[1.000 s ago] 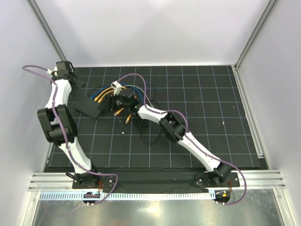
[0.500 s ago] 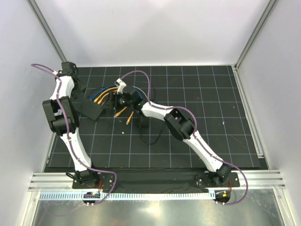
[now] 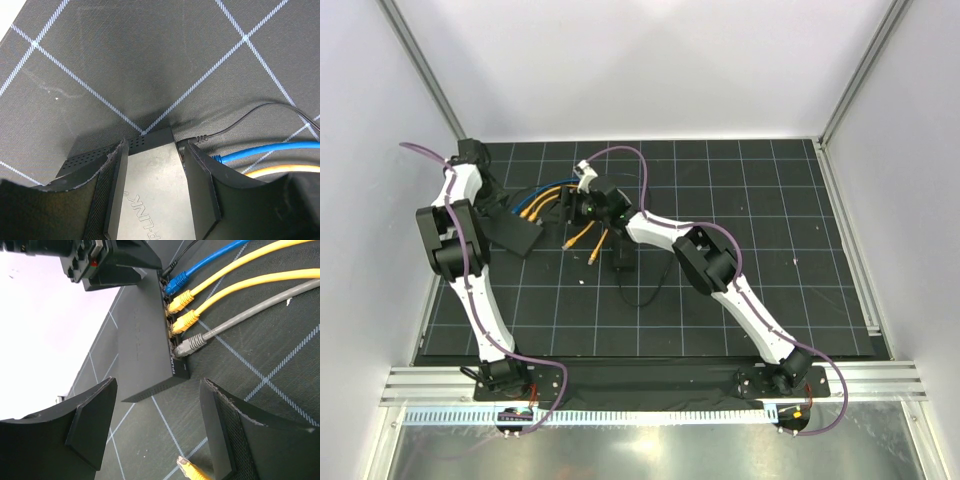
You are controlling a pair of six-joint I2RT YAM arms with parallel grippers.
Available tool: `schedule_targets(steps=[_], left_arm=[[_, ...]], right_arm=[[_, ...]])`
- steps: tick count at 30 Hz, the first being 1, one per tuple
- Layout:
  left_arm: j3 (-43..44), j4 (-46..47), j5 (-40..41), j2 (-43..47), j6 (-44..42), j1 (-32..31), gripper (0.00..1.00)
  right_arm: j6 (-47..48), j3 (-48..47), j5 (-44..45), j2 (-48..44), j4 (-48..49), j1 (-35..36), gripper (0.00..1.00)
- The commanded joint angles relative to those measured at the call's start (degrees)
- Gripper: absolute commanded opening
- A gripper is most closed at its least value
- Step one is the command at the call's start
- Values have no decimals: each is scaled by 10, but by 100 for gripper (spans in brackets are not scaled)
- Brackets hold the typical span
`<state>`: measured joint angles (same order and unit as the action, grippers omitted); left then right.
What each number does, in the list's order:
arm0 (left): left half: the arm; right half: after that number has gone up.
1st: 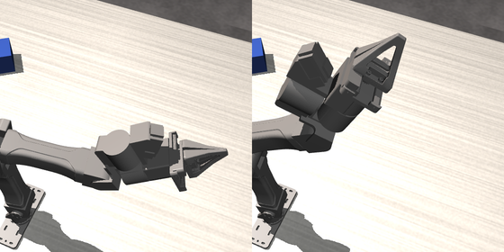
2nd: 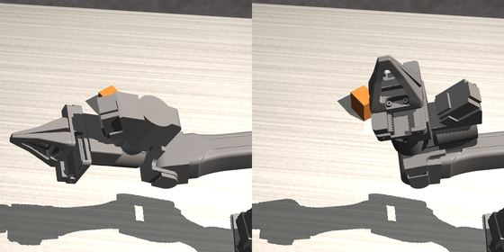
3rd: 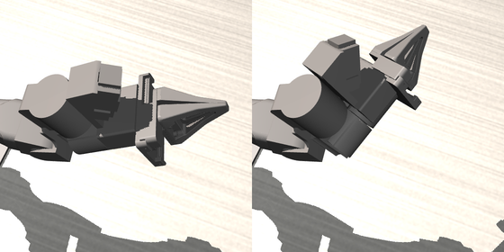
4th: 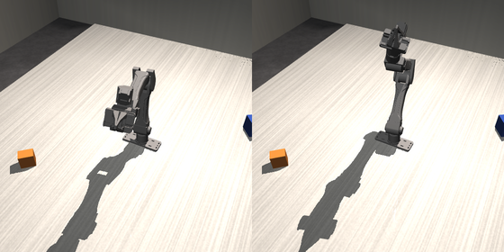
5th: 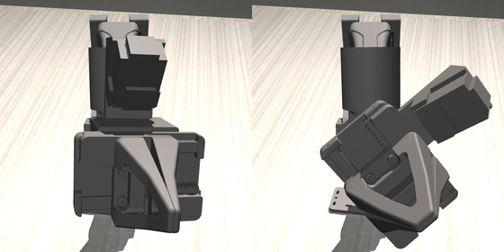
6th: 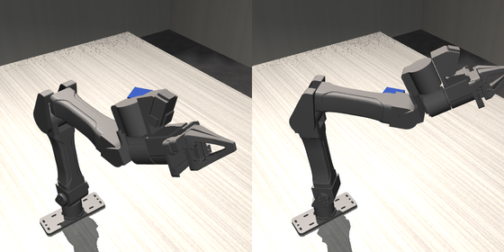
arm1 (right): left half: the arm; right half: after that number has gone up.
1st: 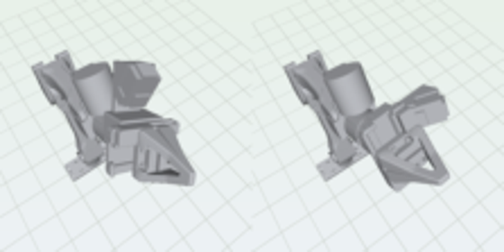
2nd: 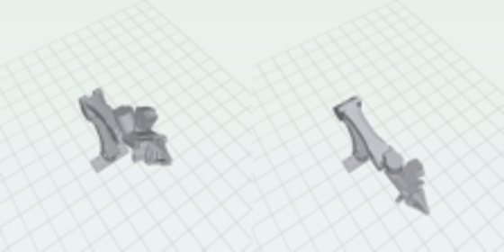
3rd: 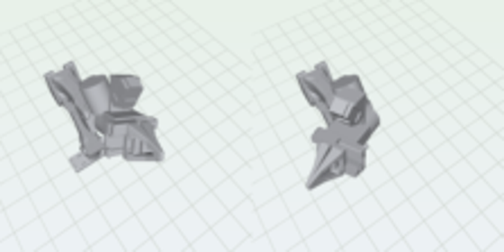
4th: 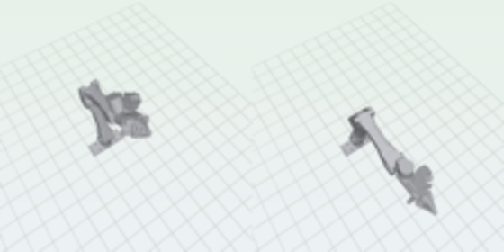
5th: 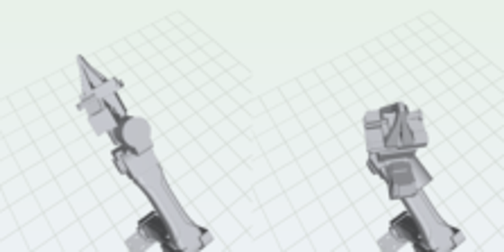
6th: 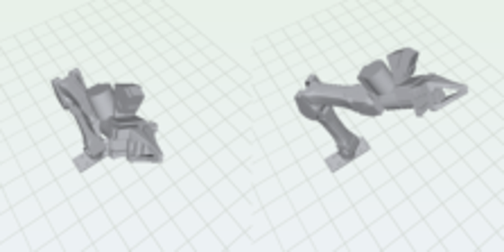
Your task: Pull the plug from the switch port
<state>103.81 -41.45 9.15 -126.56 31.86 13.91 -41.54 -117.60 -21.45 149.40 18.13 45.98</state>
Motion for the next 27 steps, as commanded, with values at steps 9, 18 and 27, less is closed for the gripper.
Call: schedule_targets(steps=[9,18,27], left_arm=[[-16,8,-65,4,3,-13,52],[-26,8,-70,-4,11,-41,52],[-33,12,-84,0,17,-46,51]], right_arm=[[-49,-91,-28,45,21,2,74],[-73,-85,-21,55,18,3,71],[-86,-16,-18,26,53,24,68]])
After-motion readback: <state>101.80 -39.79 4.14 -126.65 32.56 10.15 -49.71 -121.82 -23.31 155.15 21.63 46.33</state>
